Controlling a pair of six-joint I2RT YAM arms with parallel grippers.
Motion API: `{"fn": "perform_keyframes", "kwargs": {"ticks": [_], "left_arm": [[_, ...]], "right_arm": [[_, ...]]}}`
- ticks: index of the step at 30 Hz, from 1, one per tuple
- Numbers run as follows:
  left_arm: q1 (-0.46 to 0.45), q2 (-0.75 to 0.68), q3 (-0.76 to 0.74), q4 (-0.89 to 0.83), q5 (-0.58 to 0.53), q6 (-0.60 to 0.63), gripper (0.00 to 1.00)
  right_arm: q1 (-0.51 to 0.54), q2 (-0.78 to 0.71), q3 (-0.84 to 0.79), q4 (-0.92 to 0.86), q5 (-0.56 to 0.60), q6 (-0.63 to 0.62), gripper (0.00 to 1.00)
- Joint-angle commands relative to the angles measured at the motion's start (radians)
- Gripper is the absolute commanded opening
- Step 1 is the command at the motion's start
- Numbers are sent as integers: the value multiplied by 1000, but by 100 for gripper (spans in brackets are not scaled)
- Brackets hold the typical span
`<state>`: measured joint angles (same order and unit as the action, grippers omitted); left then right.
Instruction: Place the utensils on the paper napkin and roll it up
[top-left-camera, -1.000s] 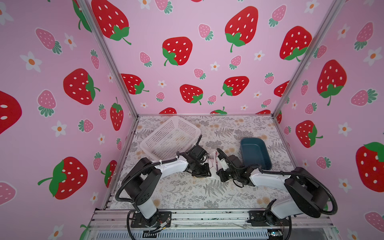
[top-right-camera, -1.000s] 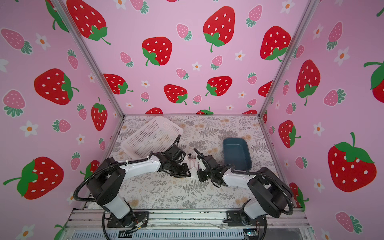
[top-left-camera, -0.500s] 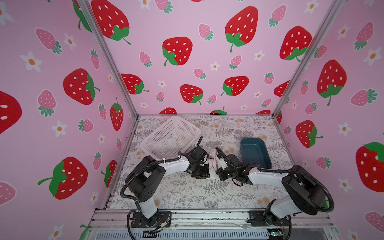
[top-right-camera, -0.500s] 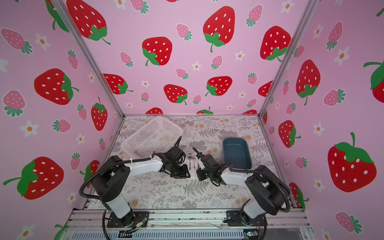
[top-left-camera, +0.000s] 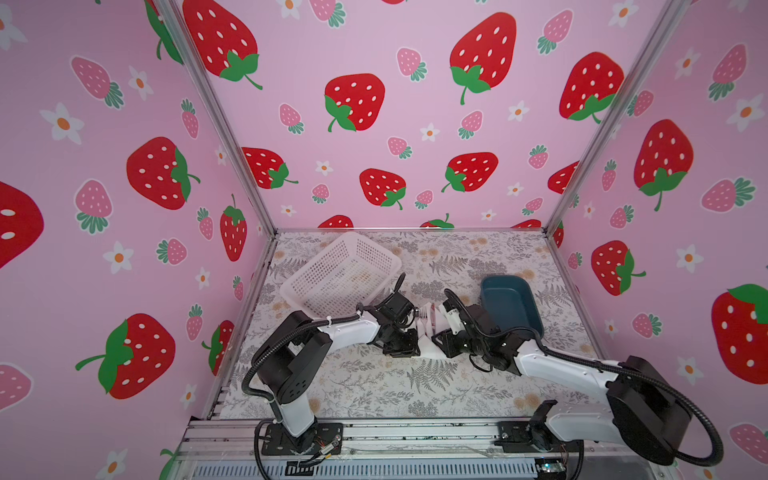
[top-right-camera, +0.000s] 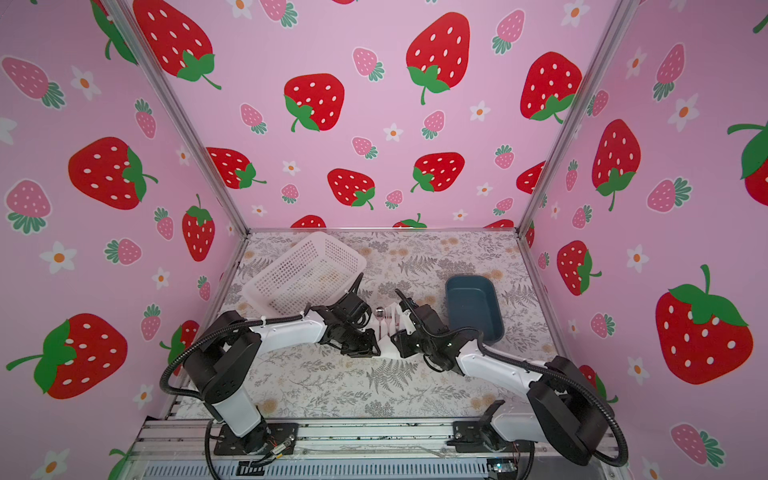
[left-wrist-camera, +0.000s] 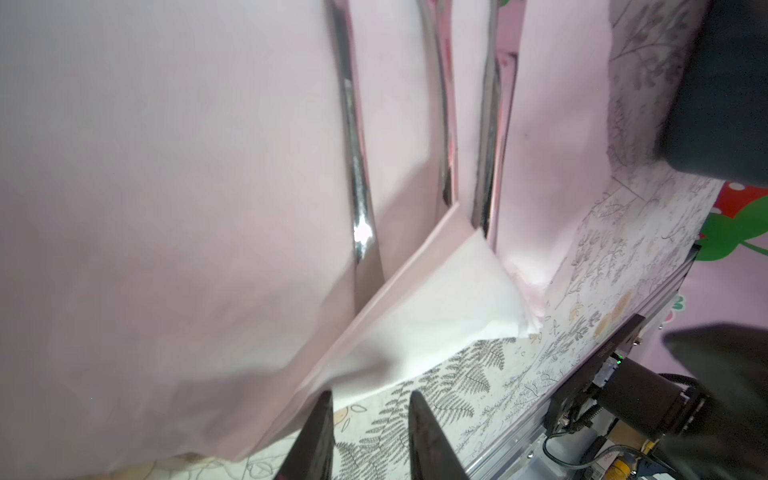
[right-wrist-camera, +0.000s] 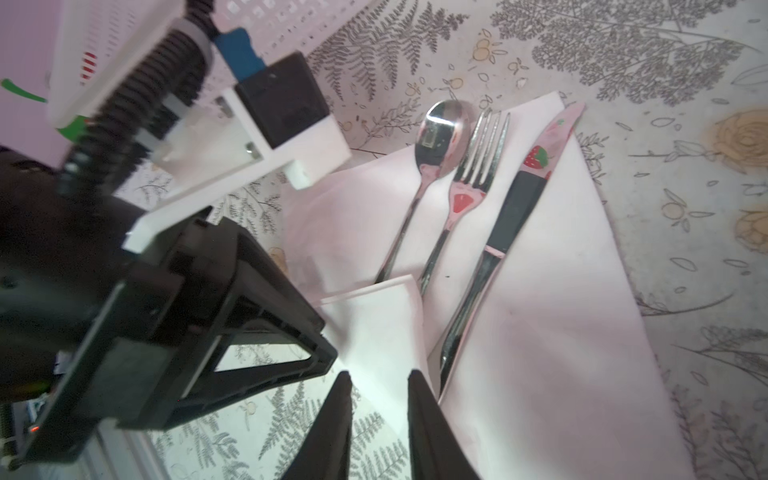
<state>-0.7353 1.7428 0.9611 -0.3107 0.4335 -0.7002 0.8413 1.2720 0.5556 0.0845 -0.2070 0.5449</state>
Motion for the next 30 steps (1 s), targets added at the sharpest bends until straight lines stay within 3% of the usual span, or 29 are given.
{"fn": "perform_keyframes", "kwargs": {"ticks": [1,7,16,30], "left_arm": [[-4,10,24,-4,-6,2,32],[-4,12,27,-5,-4,4,32],[-5,11,25,-10,-10,6,32],[-4,20,39,-34,-22,13,31]], "right_arm": [[2,14,-32,7,-103,78,15],[40,103,2,-56,-58,73,9],[47,134,33,-185,98,71,10],[33,142,7,-248,185,149,11]]}}
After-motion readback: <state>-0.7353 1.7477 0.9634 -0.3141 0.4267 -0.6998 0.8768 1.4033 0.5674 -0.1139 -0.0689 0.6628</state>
